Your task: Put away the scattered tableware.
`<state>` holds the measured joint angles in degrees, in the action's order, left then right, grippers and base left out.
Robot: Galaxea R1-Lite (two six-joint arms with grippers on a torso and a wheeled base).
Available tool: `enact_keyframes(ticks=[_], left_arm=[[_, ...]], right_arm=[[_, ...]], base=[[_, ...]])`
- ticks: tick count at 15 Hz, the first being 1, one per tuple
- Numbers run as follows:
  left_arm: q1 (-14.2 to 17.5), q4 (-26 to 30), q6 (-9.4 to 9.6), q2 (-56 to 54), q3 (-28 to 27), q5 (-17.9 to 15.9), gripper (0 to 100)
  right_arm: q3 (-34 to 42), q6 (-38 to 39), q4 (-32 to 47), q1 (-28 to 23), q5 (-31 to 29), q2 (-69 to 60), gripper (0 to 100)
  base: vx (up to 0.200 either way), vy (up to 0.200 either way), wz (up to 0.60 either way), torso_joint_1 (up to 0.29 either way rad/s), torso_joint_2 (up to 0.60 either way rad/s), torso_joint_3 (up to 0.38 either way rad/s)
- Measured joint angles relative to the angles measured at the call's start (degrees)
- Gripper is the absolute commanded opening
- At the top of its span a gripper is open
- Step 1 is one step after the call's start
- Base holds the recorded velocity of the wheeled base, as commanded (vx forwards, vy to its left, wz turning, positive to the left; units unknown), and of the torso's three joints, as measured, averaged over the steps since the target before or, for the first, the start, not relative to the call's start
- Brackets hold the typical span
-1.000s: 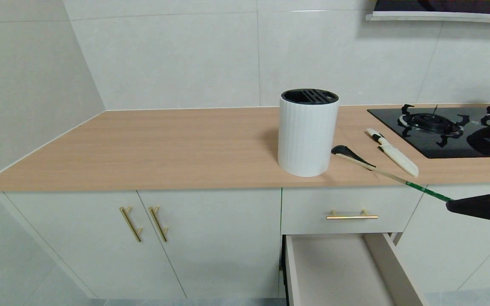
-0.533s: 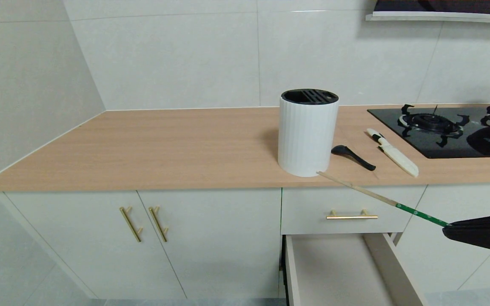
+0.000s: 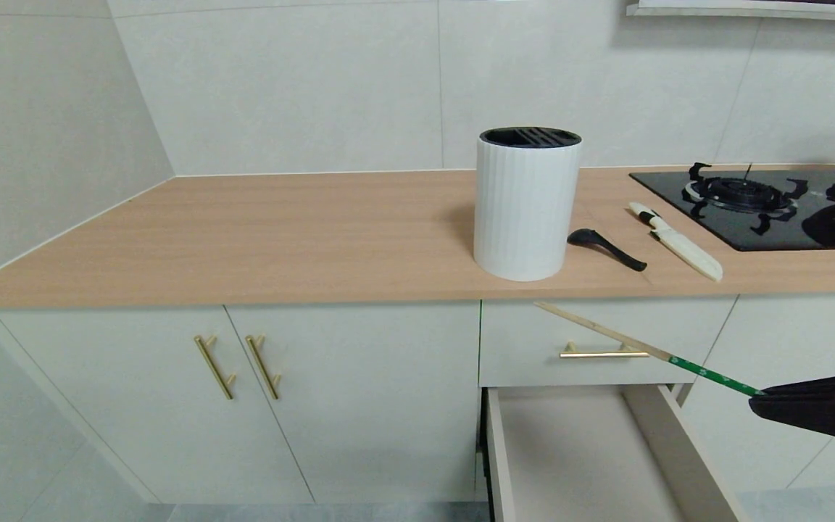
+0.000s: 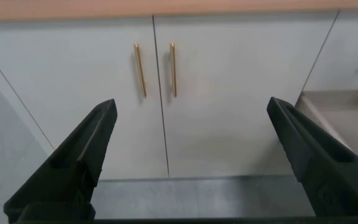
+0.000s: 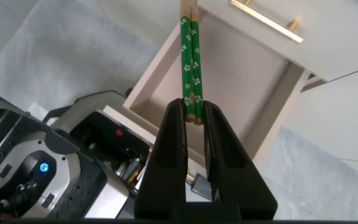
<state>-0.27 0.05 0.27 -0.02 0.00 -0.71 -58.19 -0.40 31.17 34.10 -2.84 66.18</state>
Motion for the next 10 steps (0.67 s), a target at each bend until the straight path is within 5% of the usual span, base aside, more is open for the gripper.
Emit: enact_keyframes(ticks=[10], left_arm=[[0.0, -0.07, 0.0, 0.0, 0.0, 0.0, 100]], right_arm=[[0.5, -1.07, -0.02, -0.01, -0.02, 0.79, 0]], base=[[0.0, 0.0, 0.0, -0.157, 0.47, 0.302]])
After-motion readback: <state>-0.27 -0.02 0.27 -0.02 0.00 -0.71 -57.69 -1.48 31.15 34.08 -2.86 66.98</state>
